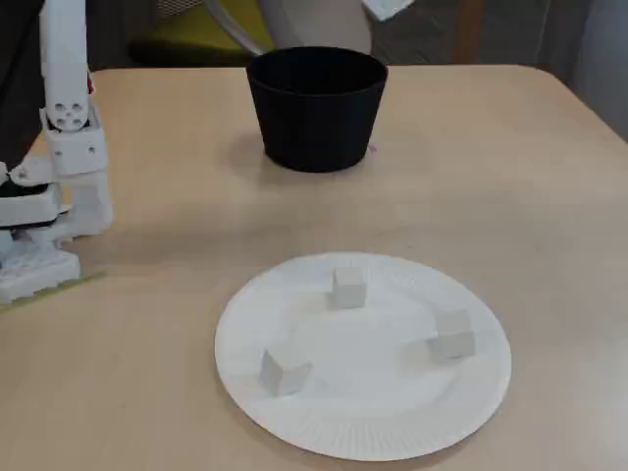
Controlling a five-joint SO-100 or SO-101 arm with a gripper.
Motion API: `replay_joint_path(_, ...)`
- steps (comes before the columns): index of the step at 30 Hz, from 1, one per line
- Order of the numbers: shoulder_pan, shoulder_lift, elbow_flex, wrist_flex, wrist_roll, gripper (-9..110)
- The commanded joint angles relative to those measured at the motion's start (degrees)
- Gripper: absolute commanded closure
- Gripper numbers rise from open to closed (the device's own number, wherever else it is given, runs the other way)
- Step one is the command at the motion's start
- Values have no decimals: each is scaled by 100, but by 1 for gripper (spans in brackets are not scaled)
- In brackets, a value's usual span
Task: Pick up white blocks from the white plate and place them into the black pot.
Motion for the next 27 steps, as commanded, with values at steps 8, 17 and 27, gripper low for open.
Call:
replay_joint_path(8,-1600,-26,1090,-448,105,104)
replay_joint_path(17,-1397,1046,3568,-2777,211,104)
replay_joint_path(27,-1397,1477,4412,-3138,53,81)
